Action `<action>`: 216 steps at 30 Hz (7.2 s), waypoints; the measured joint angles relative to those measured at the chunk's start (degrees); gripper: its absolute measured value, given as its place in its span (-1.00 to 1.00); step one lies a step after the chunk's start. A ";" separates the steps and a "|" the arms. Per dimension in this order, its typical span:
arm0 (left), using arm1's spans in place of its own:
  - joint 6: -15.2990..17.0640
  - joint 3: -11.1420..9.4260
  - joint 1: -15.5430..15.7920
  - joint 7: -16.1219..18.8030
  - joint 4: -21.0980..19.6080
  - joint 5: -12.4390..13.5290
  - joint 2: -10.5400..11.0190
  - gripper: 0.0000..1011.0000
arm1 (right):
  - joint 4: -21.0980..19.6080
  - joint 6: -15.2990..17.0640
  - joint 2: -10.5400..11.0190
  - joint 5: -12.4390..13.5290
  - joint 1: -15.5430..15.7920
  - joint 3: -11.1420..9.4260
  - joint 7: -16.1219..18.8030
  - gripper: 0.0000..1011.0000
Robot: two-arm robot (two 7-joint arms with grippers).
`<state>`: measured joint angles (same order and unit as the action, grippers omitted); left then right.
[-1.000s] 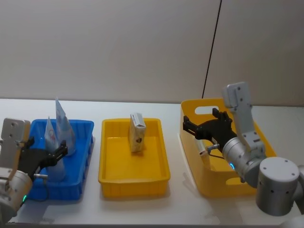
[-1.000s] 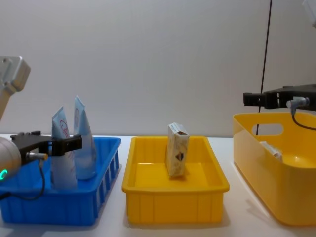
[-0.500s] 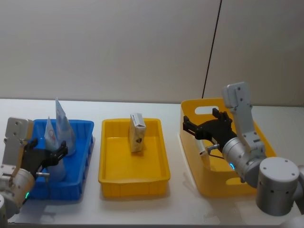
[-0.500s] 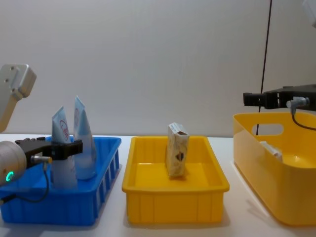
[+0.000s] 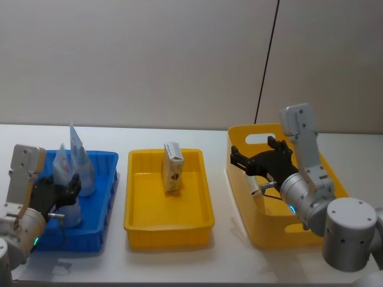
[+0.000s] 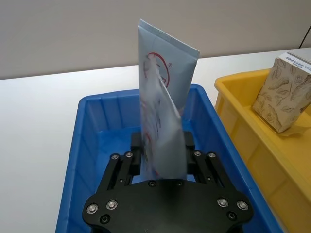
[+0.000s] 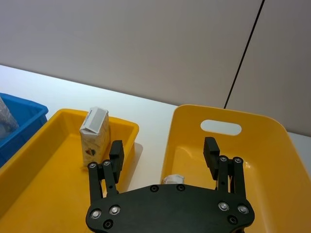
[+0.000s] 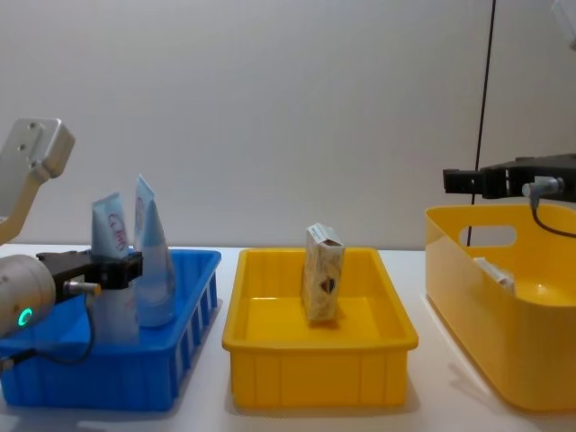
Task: Bimanual collaborative sorting of washing and personal care products
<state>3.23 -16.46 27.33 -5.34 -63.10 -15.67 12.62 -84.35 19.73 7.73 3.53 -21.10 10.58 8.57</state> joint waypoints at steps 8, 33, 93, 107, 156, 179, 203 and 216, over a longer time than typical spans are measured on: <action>-0.75 0.02 0.37 -1.67 0.45 0.23 0.24 -0.37 | 0.00 0.00 0.00 0.00 0.00 0.00 0.00 0.99; 1.54 2.99 -6.22 -2.10 -17.04 0.84 3.78 -0.56 | 0.00 0.00 0.00 0.00 0.00 0.00 0.00 0.99; -0.70 -8.56 5.03 -17.06 -20.32 -1.50 -2.64 -0.56 | -0.81 0.07 1.07 0.77 0.34 0.28 2.92 0.99; -0.86 -8.99 5.53 -17.37 -20.00 -1.53 -2.96 -0.56 | -2.74 -0.51 4.64 2.93 0.67 2.18 10.55 0.99; -0.94 -9.17 5.76 -17.49 -19.86 -1.52 -3.11 -0.56 | 4.33 -8.41 5.64 2.35 -9.66 12.26 20.29 0.99; -0.94 -9.17 5.76 -17.47 -19.86 -1.52 -3.11 -0.56 | 6.52 -9.15 3.79 1.20 -11.97 14.22 16.58 0.12; -0.94 -9.17 5.76 -17.50 -19.87 -1.52 -3.11 0.81 | 4.14 -7.21 4.18 1.99 -10.53 12.35 11.43 -0.44; -0.94 -9.17 5.76 -17.49 -19.87 -1.52 -3.11 0.98 | 4.86 -3.38 2.48 1.64 -10.35 8.70 4.78 -0.55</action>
<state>2.29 -25.63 33.09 -22.83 -82.97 -17.19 9.52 -79.49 16.36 10.20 5.17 -31.45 19.28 13.35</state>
